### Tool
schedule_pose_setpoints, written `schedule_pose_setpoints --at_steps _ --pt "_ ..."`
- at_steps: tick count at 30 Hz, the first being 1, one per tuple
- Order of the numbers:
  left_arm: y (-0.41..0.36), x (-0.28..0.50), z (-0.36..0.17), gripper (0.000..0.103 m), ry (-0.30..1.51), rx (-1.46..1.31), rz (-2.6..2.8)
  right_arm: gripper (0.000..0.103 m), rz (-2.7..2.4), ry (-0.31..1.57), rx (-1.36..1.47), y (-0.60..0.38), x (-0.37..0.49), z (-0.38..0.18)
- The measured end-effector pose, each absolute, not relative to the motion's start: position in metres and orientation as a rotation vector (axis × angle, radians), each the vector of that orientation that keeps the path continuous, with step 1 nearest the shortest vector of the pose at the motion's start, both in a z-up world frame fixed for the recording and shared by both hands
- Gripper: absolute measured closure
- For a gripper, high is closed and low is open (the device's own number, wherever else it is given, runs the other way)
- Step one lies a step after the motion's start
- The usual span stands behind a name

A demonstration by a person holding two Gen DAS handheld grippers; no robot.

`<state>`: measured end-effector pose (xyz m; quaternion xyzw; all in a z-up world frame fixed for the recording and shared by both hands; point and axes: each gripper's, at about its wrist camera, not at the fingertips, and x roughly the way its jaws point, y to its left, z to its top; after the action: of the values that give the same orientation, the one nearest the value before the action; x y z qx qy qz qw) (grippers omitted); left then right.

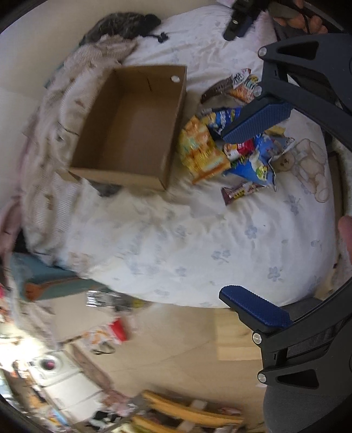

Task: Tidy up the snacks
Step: 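Grasp the chocolate bar with the left tool while the right tool grasps the brown sausage pack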

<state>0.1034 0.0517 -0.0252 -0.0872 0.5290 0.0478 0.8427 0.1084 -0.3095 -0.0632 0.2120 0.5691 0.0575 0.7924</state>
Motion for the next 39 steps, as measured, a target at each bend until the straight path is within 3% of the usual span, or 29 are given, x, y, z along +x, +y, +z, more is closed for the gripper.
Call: schedule_pose_setpoints --at_steps 8,21,24,25,27,30,32,39 --pt "0.053 0.122 -0.07 0.0 1.28 -0.258 0.088 0.0 0.086 1.412 0.432 -0.299 0.153 -0.123" --pt "0.047 0.138 -0.089 0.0 1.307 -0.212 0.083 0.001 0.182 1.52 0.117 -0.245 0.2 -0.156" --pt "0.054 0.142 -0.097 0.0 1.33 -0.264 0.09 0.016 0.197 1.525 0.035 -0.231 0.202 -0.16" --pt "0.056 0.143 -0.099 0.0 1.333 -0.279 0.097 0.026 0.195 1.519 0.011 -0.229 0.202 -0.16" --pt "0.059 0.146 -0.104 0.005 1.34 -0.305 0.109 0.036 0.193 1.51 -0.002 -0.229 0.203 -0.158" --pt "0.056 0.152 -0.115 0.022 1.363 -0.333 0.101 0.041 0.215 1.49 0.033 -0.227 0.203 -0.148" --pt "0.048 0.157 -0.127 0.036 1.39 -0.343 0.086 0.041 0.224 1.472 0.047 -0.232 0.2 -0.138" --pt "0.032 0.163 -0.164 0.063 1.473 -0.381 0.068 0.041 0.26 1.438 0.164 -0.254 0.18 -0.123"
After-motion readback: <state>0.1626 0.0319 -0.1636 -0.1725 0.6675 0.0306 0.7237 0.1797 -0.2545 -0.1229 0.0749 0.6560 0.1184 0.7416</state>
